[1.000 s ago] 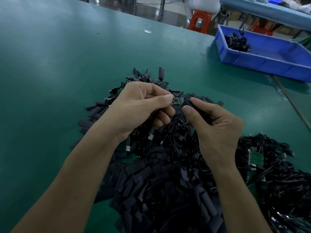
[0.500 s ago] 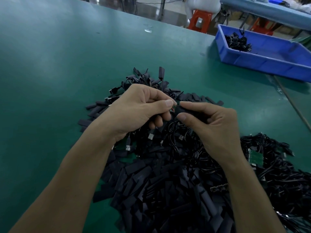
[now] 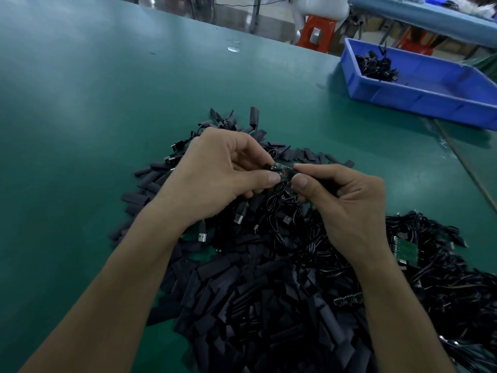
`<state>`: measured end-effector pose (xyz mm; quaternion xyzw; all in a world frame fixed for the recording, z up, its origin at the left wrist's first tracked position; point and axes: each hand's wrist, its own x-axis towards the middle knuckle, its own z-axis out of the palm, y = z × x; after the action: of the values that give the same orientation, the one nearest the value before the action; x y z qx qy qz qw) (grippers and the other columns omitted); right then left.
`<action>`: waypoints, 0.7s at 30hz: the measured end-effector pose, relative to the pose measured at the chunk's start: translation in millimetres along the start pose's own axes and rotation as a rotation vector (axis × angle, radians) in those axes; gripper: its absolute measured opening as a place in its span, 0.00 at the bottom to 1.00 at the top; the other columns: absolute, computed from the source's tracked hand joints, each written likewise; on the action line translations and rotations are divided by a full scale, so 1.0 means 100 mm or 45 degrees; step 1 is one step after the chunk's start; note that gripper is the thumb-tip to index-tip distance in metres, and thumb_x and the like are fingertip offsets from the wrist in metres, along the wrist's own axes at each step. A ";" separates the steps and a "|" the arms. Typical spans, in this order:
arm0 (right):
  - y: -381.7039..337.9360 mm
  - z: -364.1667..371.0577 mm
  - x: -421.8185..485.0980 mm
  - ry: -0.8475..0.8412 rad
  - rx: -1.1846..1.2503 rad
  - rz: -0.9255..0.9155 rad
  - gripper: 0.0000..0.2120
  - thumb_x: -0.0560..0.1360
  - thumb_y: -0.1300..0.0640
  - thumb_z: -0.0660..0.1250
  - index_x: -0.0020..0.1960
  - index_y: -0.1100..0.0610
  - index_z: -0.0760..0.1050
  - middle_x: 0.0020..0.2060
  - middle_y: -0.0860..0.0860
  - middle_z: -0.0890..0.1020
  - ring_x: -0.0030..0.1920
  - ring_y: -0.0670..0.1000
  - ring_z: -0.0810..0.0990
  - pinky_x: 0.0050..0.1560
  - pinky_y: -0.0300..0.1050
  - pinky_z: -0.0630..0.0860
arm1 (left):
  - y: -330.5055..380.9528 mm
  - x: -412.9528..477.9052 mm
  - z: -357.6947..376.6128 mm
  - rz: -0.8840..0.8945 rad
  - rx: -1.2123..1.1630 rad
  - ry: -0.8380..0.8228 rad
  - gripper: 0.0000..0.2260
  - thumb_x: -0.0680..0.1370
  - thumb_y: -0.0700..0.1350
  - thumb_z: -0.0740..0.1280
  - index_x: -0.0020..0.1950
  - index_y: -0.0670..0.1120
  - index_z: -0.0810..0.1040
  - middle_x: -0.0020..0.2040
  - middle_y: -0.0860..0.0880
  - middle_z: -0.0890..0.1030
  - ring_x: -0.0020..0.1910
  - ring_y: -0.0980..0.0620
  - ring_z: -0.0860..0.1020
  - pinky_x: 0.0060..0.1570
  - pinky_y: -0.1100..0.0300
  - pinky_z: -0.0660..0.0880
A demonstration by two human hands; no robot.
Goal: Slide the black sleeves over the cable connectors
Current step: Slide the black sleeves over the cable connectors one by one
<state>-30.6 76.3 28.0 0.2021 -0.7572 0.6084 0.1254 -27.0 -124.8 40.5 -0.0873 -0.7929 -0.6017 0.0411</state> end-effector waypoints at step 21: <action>0.00 -0.01 -0.01 -0.017 -0.019 0.026 0.07 0.70 0.53 0.74 0.49 0.49 0.83 0.36 0.43 0.86 0.33 0.43 0.83 0.39 0.32 0.77 | -0.01 0.00 0.01 0.052 -0.091 0.068 0.07 0.70 0.41 0.80 0.44 0.49 0.85 0.35 0.50 0.86 0.33 0.53 0.85 0.34 0.67 0.78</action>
<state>-29.9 77.6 28.2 0.1975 -0.7645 0.6026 0.1159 -27.3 -124.2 39.3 -0.0887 -0.7675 -0.6309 0.0712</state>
